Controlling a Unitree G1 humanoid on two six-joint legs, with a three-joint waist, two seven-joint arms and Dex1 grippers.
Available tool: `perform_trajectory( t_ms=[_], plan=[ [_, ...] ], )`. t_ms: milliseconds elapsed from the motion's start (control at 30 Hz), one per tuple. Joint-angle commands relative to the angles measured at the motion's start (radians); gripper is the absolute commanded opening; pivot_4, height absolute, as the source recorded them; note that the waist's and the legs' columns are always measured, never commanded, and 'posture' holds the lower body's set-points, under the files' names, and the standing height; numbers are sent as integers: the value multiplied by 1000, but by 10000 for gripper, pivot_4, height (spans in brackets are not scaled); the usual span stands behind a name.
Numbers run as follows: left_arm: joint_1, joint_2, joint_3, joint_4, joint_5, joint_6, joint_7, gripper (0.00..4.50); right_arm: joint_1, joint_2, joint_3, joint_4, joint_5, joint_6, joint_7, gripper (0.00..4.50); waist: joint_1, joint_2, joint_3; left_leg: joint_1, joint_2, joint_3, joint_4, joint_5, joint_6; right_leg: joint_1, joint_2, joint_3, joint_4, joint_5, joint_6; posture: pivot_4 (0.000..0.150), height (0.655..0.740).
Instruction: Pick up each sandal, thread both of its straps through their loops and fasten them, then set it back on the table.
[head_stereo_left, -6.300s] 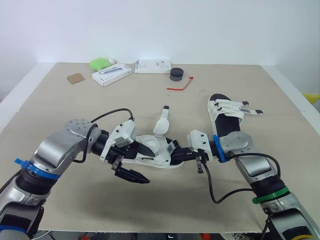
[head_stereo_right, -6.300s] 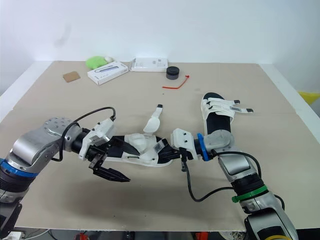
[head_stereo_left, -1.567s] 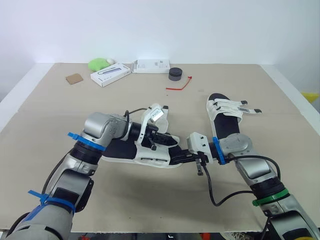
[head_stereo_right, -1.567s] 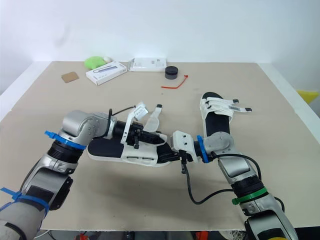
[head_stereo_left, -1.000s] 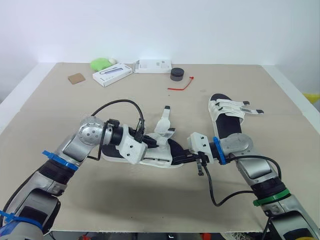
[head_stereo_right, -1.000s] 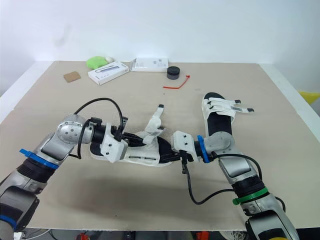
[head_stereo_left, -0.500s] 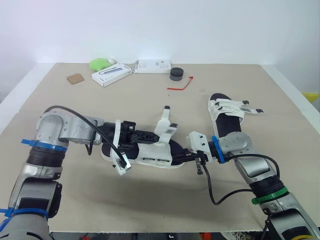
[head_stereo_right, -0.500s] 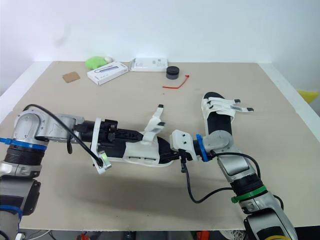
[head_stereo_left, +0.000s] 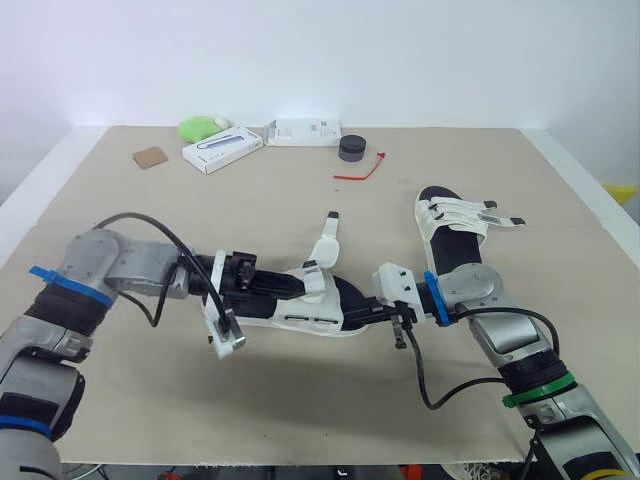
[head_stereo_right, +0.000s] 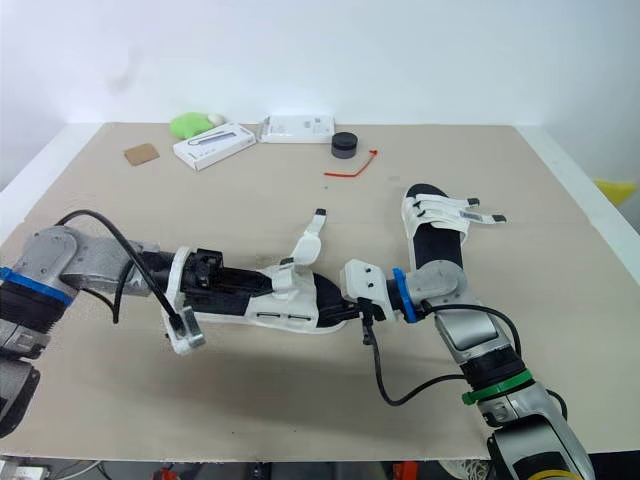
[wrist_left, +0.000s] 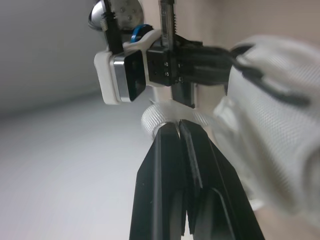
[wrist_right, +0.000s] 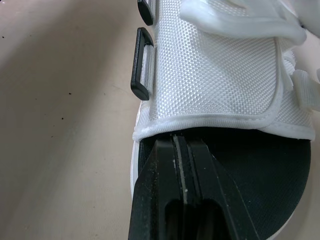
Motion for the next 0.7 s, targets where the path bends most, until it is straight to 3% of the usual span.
perform_trajectory(
  t_ms=[33,167,433,567,633,700],
  plan=[
    [14,82,-139,-68,-362,90,-207,935,-19,-1,1,-8,0,-19,10,0,0,0,0,0,0,0,0,0,0,0,0,0,0,0,0,1500,7400],
    [84,172,-196,-165,-522,136,-383,935,-25,3,3,3,-4,-27,16,0,-2,0,0,0,0,0,0,0,1,0,1,1,0,-1,0,1500,7400],
    [241,218,-146,-206,-540,190,-533,935,-35,12,12,21,-8,-40,22,0,0,0,0,1,1,3,0,0,1,0,3,0,1,-2,-1,1500,7400],
    [302,216,-134,-218,-622,266,-622,935,-37,16,15,26,-10,-45,25,0,0,0,0,1,1,4,0,0,1,0,3,0,1,-5,3,1500,7400],
    [345,227,-130,-245,-732,334,-681,6260,-38,17,16,28,-9,-47,26,0,-2,0,0,1,2,3,0,0,1,0,3,0,1,-5,2,1500,7400],
    [400,251,-116,-321,-942,501,-772,13010,-38,15,17,29,-9,-49,26,0,-3,0,0,1,2,3,0,-1,1,0,3,0,1,-5,2,1500,7400]
  ],
)
